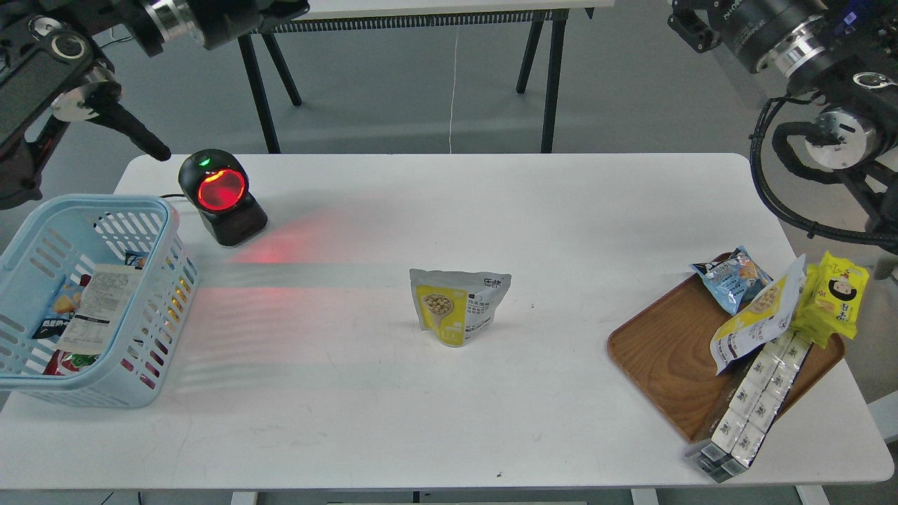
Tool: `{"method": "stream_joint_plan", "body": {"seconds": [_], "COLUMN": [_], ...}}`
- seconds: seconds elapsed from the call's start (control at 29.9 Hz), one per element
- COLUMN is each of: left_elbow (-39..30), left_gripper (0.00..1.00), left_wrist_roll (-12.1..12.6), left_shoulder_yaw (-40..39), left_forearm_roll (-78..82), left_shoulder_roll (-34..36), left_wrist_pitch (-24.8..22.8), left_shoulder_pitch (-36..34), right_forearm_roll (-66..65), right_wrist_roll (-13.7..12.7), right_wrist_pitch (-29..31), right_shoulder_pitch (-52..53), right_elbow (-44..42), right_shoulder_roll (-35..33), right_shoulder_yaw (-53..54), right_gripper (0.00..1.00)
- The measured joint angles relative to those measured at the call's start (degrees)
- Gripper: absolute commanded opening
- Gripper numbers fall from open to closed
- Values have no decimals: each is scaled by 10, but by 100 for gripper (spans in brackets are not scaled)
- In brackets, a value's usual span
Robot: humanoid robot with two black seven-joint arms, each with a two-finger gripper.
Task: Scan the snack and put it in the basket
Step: 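Withdraw the right arm up and away from the pouch, then reach the left gripper over to the standing yellow pouch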
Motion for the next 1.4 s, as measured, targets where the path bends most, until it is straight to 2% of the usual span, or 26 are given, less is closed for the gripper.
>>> {"method": "stream_joint_plan", "body": {"seconds": [0.13, 0.27, 0.5, 0.7, 0.87, 1.04, 1.14, 1.24, 1.4], "left_elbow": [-52, -101, -165, -171, -169, -151, -132, -124, -122], "left_gripper": [85, 75, 74, 74, 74, 81, 91, 93, 99], "left_wrist_roll": [-58, -74, -77, -77, -84, -84, -67, -46, -42], "left_shoulder_yaw": [1, 25, 99, 154, 194, 207, 214, 215, 210], "left_forearm_roll": [146, 247, 394, 530, 557, 575, 582, 582, 578], "left_shoulder_roll": [0, -2, -19, -44, -49, -62, -70, -80, -84], "left_wrist_pitch": [0, 0, 0, 0, 0, 0, 0, 0, 0], "left_shoulder_pitch": [2, 3, -6, -5, -8, -3, -2, 0, 9], "right_forearm_roll": [91, 158, 182, 182, 182, 182, 182, 182, 181], "right_wrist_roll": [0, 0, 0, 0, 0, 0, 0, 0, 0], "right_wrist_pitch": [36, 70, 74, 74, 74, 74, 74, 74, 74], "right_shoulder_pitch": [-34, -69, -117, -119, -120, -120, -120, -120, -120], "right_elbow": [-33, -90, -117, -117, -116, -115, -114, -115, -114], "right_shoulder_roll": [-1, 5, 23, 28, 29, 42, 46, 47, 48], "right_shoulder_yaw": [13, 40, 79, 83, 83, 83, 82, 81, 79], "right_gripper": [99, 99, 99, 99, 99, 99, 99, 99, 99]}}
